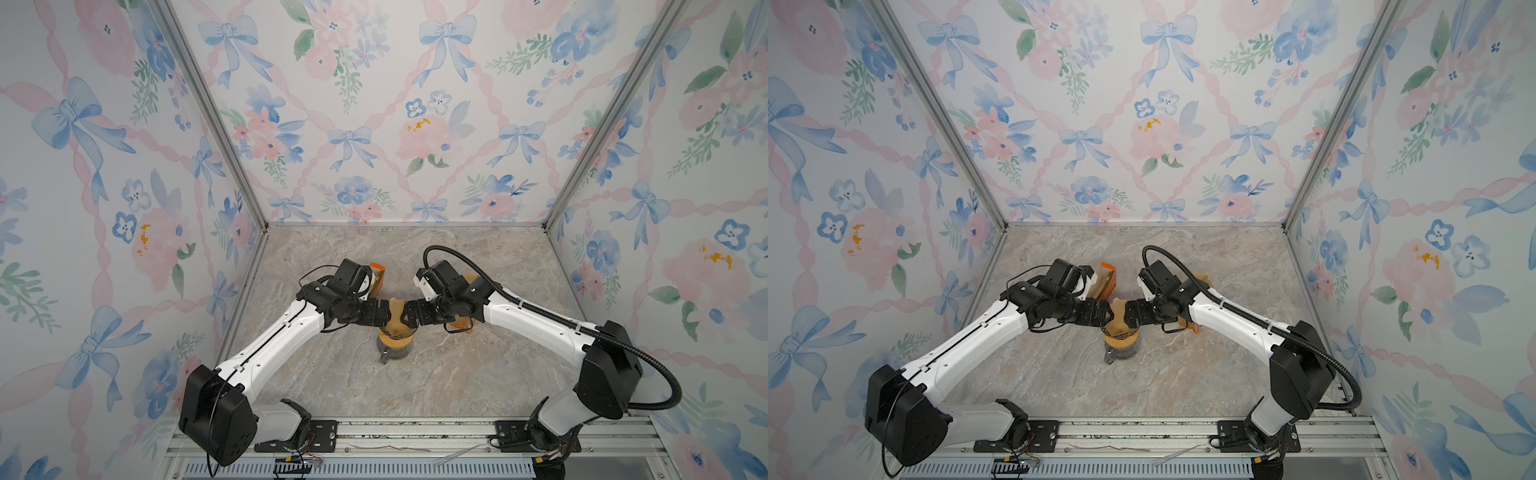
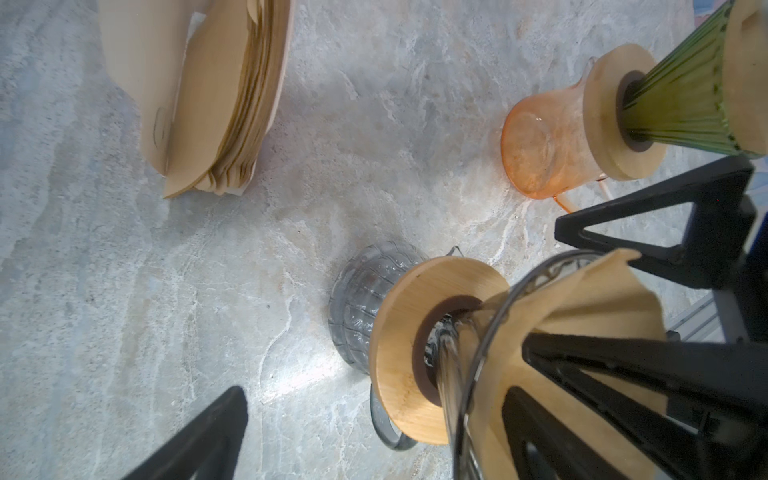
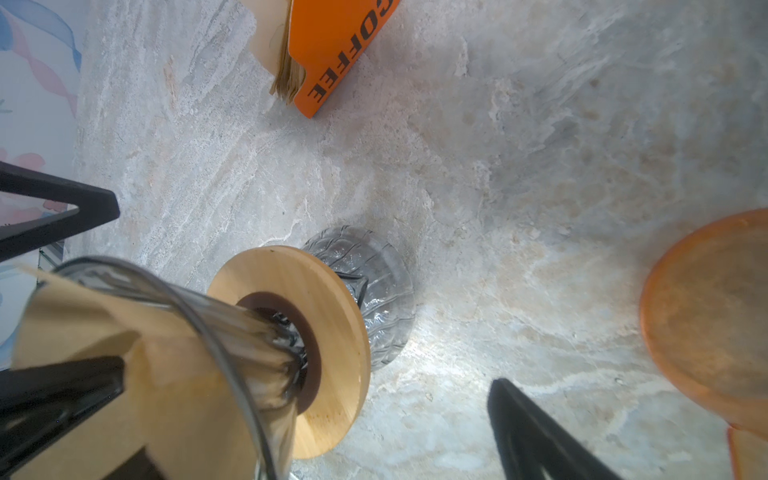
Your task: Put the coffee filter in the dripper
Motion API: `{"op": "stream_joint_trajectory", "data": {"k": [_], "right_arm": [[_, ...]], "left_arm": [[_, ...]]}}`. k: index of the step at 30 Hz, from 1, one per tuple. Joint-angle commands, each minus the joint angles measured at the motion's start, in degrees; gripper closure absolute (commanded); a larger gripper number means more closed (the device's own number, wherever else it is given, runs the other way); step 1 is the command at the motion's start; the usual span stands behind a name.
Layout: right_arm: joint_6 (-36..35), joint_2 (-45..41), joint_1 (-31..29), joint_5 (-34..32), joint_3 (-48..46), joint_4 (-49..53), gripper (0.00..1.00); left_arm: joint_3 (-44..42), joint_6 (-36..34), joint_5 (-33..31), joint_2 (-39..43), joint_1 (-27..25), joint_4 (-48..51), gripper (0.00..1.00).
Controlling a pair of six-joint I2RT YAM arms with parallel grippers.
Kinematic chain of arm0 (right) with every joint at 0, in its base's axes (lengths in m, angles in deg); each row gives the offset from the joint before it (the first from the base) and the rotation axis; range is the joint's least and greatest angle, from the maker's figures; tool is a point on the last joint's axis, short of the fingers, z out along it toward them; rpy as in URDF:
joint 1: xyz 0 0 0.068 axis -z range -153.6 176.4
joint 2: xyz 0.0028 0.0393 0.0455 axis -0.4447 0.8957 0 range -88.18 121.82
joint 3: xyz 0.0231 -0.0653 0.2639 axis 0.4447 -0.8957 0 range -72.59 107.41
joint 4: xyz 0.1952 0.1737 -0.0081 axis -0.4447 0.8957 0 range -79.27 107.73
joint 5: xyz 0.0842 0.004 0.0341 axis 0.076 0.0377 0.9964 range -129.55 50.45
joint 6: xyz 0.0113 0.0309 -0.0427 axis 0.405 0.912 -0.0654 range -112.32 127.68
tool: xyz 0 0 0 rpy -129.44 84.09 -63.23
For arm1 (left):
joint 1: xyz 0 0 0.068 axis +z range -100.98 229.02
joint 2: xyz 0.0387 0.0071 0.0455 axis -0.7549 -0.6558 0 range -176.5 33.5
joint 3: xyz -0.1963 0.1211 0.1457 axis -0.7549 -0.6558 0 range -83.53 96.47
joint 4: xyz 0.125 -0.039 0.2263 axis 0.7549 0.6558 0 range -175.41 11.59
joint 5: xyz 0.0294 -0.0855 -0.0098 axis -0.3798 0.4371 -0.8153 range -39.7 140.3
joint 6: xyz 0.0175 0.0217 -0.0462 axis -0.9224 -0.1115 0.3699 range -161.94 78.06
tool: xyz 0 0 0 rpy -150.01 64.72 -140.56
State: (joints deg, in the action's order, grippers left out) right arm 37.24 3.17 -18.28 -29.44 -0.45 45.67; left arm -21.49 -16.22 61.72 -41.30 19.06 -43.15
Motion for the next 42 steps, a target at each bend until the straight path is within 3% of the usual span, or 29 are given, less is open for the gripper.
{"op": "stream_joint_trajectory", "data": {"k": [1,19,42], "right_arm": [[-0.8,0.5,-0.3,-0.1,1.2,1.4,0.04],[-0.6,1.8,-0.6,-1.8,0.8,2.7,0.04],[0.2,-2.6,-0.8,-1.2,0.5,0.5,0.04]], "left_arm": [[1.5,-0.9,0.6,-0.9,0.3,-0.2,0.02],[1.0,-1.4,-2.6,-3.2,0.6,-0.9,0.02],[0.4,-1.5,-0.6,-0.9,0.5,-1.5,0.02]]}}
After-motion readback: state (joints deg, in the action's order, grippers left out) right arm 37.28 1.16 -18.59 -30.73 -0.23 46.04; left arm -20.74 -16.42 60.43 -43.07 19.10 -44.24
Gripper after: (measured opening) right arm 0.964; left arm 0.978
